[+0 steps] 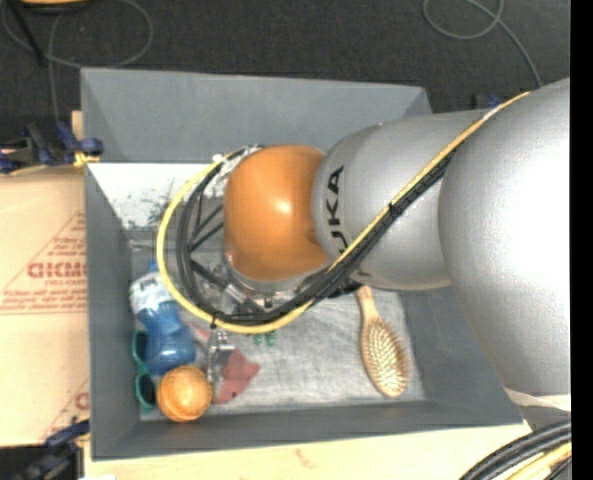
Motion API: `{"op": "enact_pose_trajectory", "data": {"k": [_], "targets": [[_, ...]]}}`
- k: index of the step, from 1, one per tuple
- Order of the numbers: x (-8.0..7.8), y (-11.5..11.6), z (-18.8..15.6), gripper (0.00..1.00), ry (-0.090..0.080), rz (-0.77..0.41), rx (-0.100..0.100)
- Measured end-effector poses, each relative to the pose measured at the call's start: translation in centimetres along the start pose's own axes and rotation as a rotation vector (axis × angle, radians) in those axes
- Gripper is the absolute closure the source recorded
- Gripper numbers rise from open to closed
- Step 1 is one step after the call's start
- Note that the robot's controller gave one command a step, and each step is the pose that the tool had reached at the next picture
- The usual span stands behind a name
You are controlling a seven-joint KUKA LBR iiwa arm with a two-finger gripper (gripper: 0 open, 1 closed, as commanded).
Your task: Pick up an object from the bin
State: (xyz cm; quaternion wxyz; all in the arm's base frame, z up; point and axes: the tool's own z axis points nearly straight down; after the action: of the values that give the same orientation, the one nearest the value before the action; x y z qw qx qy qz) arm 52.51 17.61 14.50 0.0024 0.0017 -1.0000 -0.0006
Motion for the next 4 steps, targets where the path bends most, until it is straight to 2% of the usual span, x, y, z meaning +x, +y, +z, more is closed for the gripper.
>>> {"op": "enact_pose_trajectory", "data": {"k": [1, 2, 3, 4], "targets": [[-0.2, 0.0, -0.3, 0.00, -0.007, 0.003, -0.001], [1.5, -1.6, 1.4, 0.00, -0.011, -0.115, 0.000], [2.2, -3.5, 6.8, 1.00, -0.033, -0.404, -0.005], [2.2, -3.5, 6.8, 1.00, -0.033, -0.404, -0.005]]}}
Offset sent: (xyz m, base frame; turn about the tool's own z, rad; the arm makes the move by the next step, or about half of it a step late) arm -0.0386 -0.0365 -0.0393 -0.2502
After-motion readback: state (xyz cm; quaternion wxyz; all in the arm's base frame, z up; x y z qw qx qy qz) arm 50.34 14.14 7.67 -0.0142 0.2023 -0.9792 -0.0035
